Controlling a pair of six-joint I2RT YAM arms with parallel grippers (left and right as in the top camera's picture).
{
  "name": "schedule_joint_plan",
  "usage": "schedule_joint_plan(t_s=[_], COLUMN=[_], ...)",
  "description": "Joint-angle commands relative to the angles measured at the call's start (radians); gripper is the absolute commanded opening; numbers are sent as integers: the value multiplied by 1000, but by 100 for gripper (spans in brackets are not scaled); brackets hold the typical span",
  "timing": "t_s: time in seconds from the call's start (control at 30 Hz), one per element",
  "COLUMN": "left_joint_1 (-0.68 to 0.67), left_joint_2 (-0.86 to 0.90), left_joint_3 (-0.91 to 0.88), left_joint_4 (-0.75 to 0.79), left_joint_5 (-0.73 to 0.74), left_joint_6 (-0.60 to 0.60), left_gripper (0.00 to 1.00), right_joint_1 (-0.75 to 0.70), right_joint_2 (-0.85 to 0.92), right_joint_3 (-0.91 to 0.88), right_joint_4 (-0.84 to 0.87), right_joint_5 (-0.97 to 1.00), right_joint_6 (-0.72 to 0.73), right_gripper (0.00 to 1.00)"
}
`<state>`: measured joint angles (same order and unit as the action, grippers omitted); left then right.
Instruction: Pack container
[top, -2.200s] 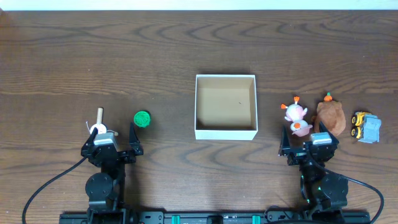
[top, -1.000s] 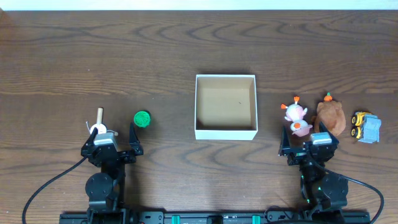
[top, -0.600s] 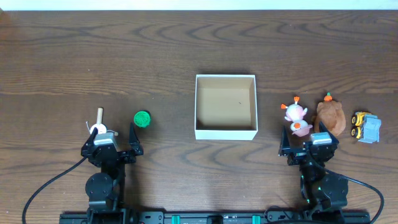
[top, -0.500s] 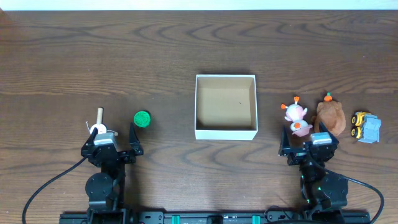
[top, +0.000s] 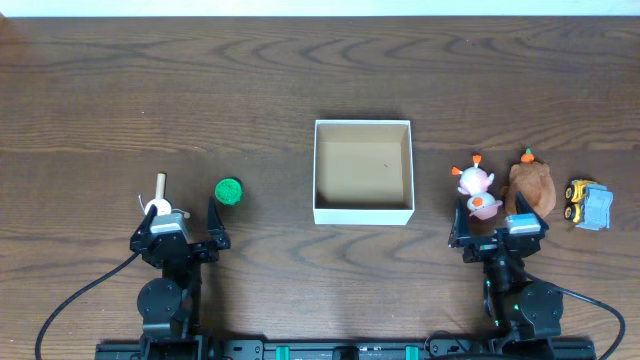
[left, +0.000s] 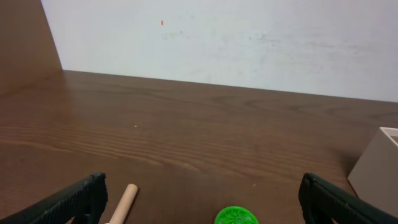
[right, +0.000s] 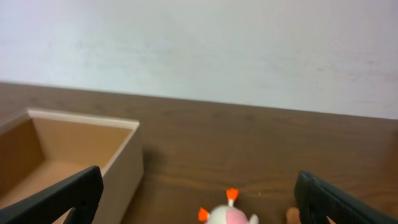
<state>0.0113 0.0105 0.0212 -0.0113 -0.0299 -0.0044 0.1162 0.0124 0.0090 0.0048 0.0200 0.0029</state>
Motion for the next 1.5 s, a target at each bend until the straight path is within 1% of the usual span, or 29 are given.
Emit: schedule_joint_plan(t_s=[0.0,0.1,0.2,0.3,0.4,0.53,0.63,0.7,0.73,0.83,0.87,0.93,1.0,1.03,1.1,1.17,1.23,1.33,1.47], left_joint_1=[5,4,5,5,5,5,5,5,5,5,5,5,5,5,5,5,5,5,5], left_joint_2=[-2,22,72,165,299,536,713,803,848,940,959,989,1012,1020,1033,1039,1040,1040,1040], left_joint_3=[-12,29,101,212,368,622,801,890,931,996,1000,1000,1000,1000,1000,1000,1000,1000,1000], left_joint_4=[-7,-82,-136,-178,-271,-510,-700,-795,-836,-903,-910,-920,-924,-924,-924,-924,-924,-923,-923], left_joint_5=[0,0,22,22,22,23,27,26,27,78,98,109,109,109,109,109,109,109,109], left_joint_6=[-31,-72,-106,-107,-110,-114,-113,-113,-114,-114,-114,-113,-114,-114,-114,-113,-114,-113,-113], left_gripper=[98,98,98,98,98,98,98,98,98,98,98,98,98,98,98,98,98,98,98], right_joint_1=[-6,-6,-6,-6,-6,-6,-6,-6,-6,-6,-6,-6,-6,-6,-6,-6,-5,5,37], right_joint_2=[-2,26,98,233,417,705,924,1072,1128,1279,1310,1364,1415,1443,1493,1546,1596,1659,1735], right_joint_3=[3,35,108,225,391,682,921,1080,1136,1262,1280,1289,1289,1289,1289,1288,1288,1288,1288], right_joint_4=[-3,-27,-80,-136,-224,-458,-702,-866,-919,-1013,-1034,-1024,-998,-988,-976,-964,-951,-927,-882], right_joint_5=[-2,-2,-2,-3,-24,-53,-58,-58,-58,-111,-134,-148,-140,-131,-122,-122,-122,-127,-149], right_joint_6=[84,101,101,101,101,83,77,65,63,86,86,86,86,86,86,87,87,98,98], right_gripper=[99,99,99,99,99,99,99,99,99,99,99,99,86,77,63,54,41,26,24])
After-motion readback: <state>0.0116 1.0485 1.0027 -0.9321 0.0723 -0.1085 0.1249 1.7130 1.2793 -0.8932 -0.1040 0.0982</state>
